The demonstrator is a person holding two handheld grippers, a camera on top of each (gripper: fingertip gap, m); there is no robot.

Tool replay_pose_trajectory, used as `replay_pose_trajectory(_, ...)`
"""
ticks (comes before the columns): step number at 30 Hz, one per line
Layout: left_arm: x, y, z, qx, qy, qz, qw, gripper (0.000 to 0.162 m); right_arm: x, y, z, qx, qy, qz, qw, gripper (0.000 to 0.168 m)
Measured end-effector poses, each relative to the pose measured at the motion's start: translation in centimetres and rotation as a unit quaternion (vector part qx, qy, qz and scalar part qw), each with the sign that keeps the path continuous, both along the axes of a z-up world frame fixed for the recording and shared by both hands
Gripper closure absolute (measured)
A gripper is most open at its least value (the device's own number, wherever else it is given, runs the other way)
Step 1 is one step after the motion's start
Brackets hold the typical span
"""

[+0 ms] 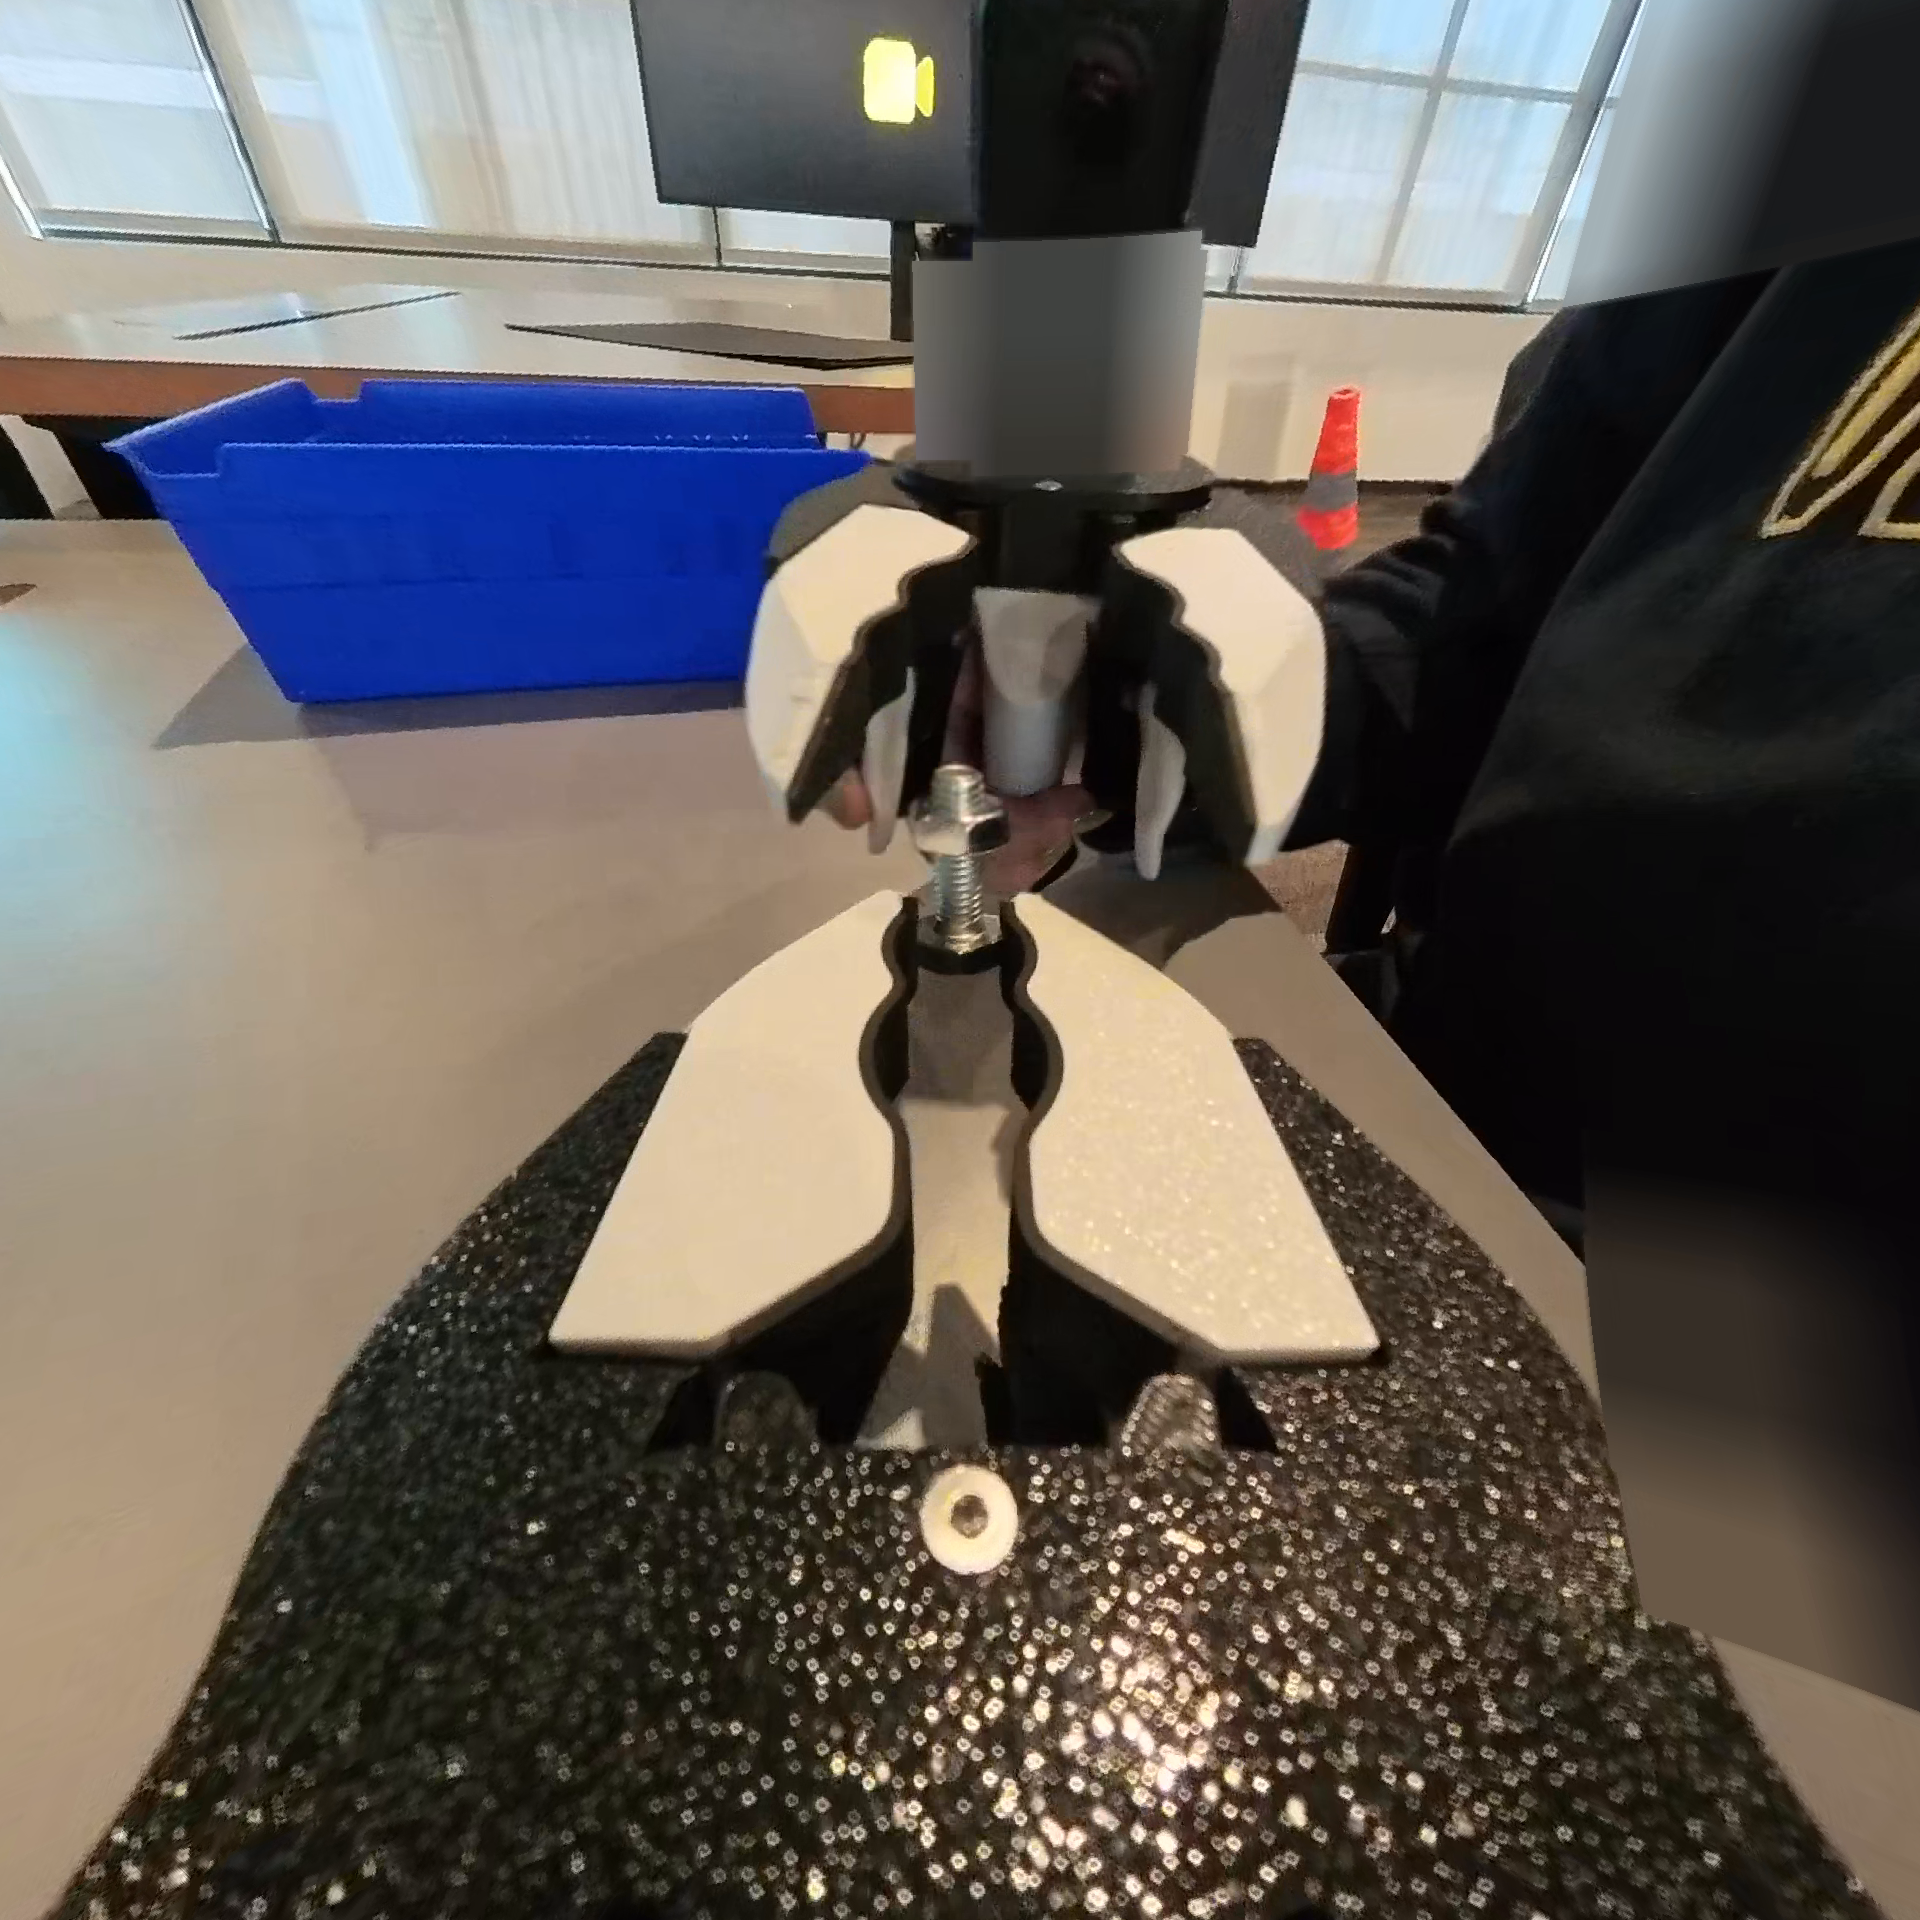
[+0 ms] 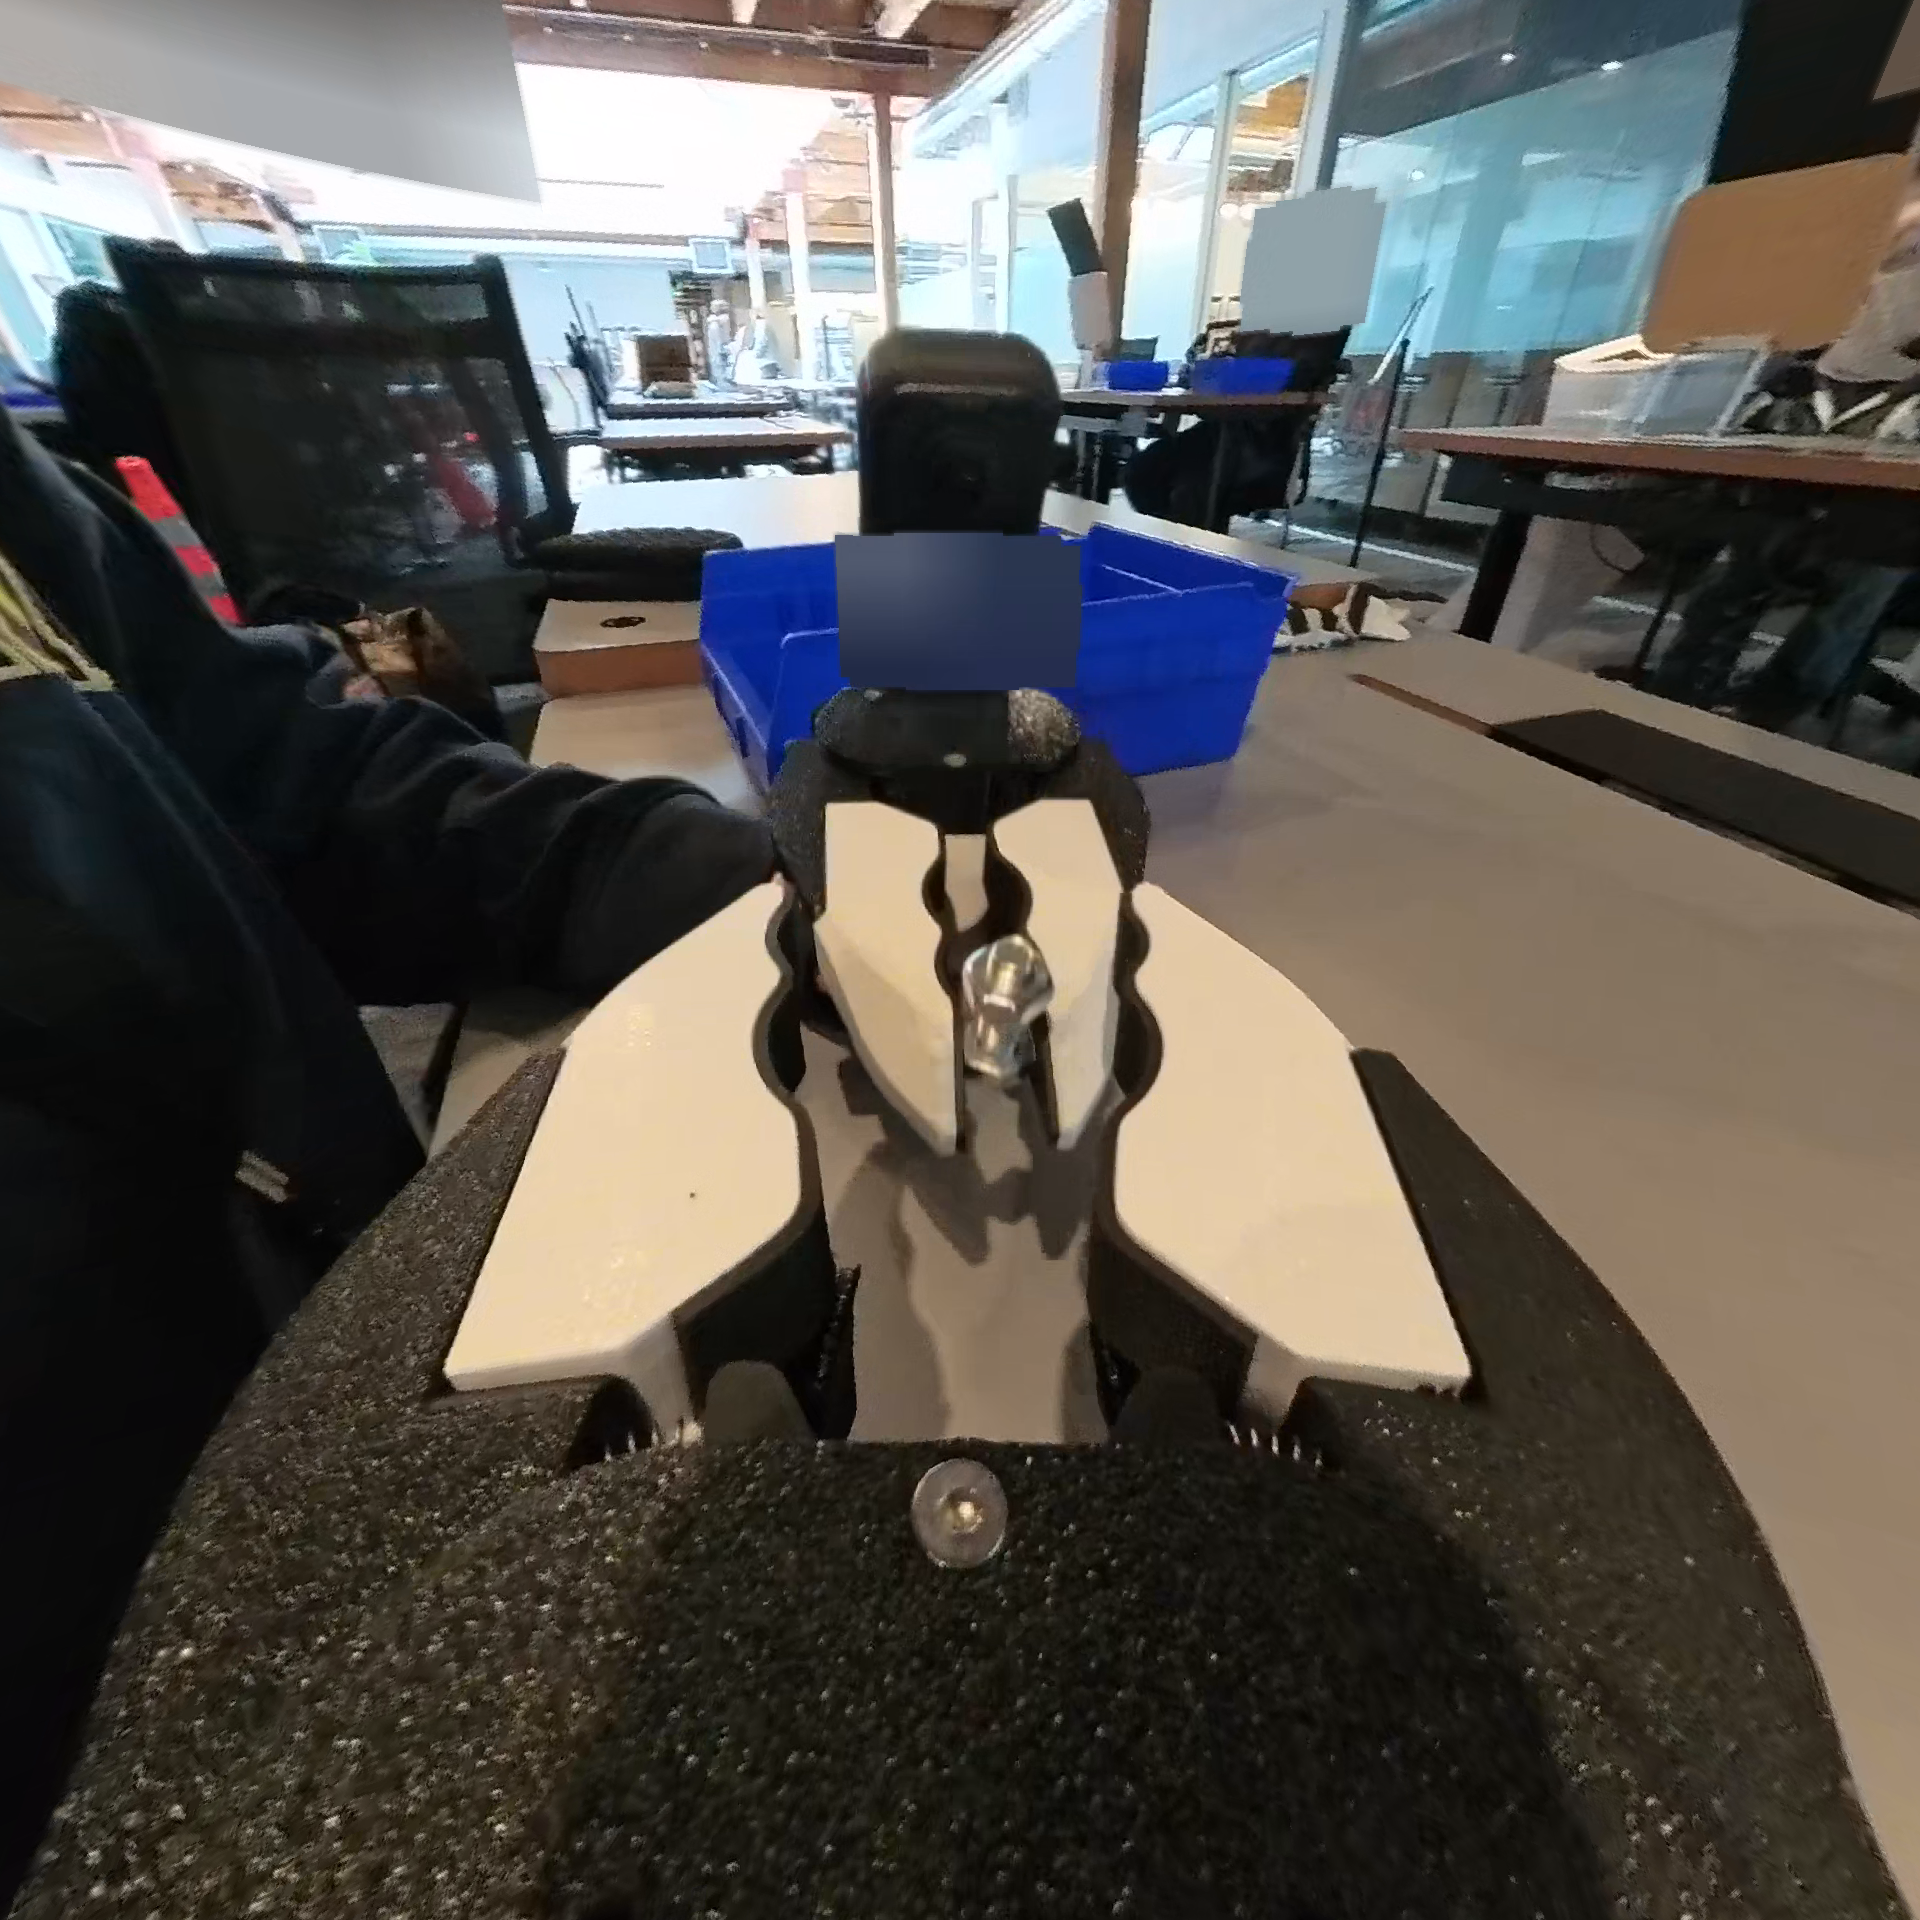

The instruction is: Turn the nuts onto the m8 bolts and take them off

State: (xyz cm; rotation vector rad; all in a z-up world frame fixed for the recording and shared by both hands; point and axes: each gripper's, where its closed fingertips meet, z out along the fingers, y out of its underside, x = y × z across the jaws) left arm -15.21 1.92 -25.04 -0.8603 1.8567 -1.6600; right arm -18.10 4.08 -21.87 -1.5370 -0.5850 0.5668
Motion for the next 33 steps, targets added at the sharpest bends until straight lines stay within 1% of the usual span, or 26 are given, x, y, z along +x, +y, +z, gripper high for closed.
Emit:
replay_pose_trajectory(3, 0.0, 0.0, 0.0, 0.001, 0.001, 0.0, 1.0, 0.148, -1.0, 0.6, -0.2, -0.003, 0.002, 0.021, 1.0, 0.111)
replay_pose_trajectory(5, 0.0, 0.1, 0.1, -0.005, -0.002, 0.002, 1.0, 0.148, -1.2, 0.1, -0.5, -0.009, -0.002, 0.031, 0.999, 0.115)
replay_pose_trajectory(6, -0.1, 0.1, 0.2, -0.008, -0.004, -0.001, 1.0, 0.148, -0.9, -0.3, -0.6, -0.009, 0.0, 0.025, 1.0, 0.115)
replay_pose_trajectory(9, 0.0, 0.3, 0.3, -0.012, -0.004, 0.004, 1.0, 0.148, 1.0, -1.4, -0.7, -0.017, 0.027, 0.007, 0.999, 0.131)
replay_pose_trajectory(11, 0.0, 0.3, 0.3, -0.016, -0.003, 0.003, 1.0, 0.148, 2.0, -1.3, -0.7, -0.02, 0.038, -0.022, 0.999, 0.131)
replay_pose_trajectory(14, 0.0, 0.2, 0.2, -0.009, -0.003, 0.002, 1.0, 0.148, 2.1, -0.6, -0.9, -0.021, 0.007, -0.045, 0.999, 0.131)
replay_pose_trajectory(16, 0.0, 0.1, 0.1, -0.004, -0.001, 0.002, 1.0, 0.148, 1.6, -0.2, -1.0, -0.023, -0.009, -0.041, 0.999, 0.134)
replay_pose_trajectory(19, 0.0, 0.0, 0.0, 0.0, -0.003, 0.001, 1.0, 0.148, 1.3, 0.3, -1.0, -0.024, -0.026, -0.037, 0.999, 0.144)
replay_pose_trajectory(20, 0.0, 0.0, 0.1, 0.002, -0.005, 0.002, 1.0, 0.148, 1.2, 0.3, -1.1, -0.026, -0.03, -0.035, 0.999, 0.152)
replay_pose_trajectory(21, -0.1, 0.0, 0.1, 0.004, -0.007, 0.003, 1.0, 0.148, 1.2, 0.3, -1.1, -0.029, -0.03, -0.033, 0.999, 0.154)
replay_pose_trajectory(25, -0.1, -0.2, 0.4, 0.018, -0.037, 0.014, 0.999, 0.147, 1.0, 0.0, -0.9, -0.031, -0.032, -0.022, 0.999, 0.154)
replay_pose_trajectory(26, 0.0, -0.1, 0.8, 0.014, -0.055, 0.023, 0.998, 0.129, 1.1, 0.0, -0.9, -0.028, -0.038, -0.027, 0.999, 0.154)
replay_pose_trajectory(28, 0.6, 0.6, 1.4, -0.005, -0.068, 0.061, 0.996, 0.074, 1.4, -0.1, -0.8, -0.024, -0.046, -0.034, 0.998, 0.154)
replay_pose_trajectory(29, 0.9, 1.1, 1.5, -0.013, -0.065, 0.076, 0.995, 0.055, 1.5, -0.2, -0.6, -0.022, -0.044, -0.036, 0.998, 0.154)
replay_pose_trajectory(31, 1.2, 1.7, 1.8, -0.028, -0.068, 0.094, 0.993, 0.037, 2.4, -0.6, 0.1, -0.016, -0.048, -0.05, 0.997, 0.154)
replay_pose_trajectory(32, 1.2, 1.9, 1.9, -0.033, -0.072, 0.101, 0.992, 0.032, 3.2, -0.8, 0.6, -0.009, -0.06, -0.065, 0.996, 0.154)
replay_pose_trajectory(33, 1.2, 2.0, 2.0, -0.036, -0.073, 0.105, 0.991, 0.03, 4.4, -1.1, 1.3, -0.002, -0.079, -0.086, 0.993, 0.154)
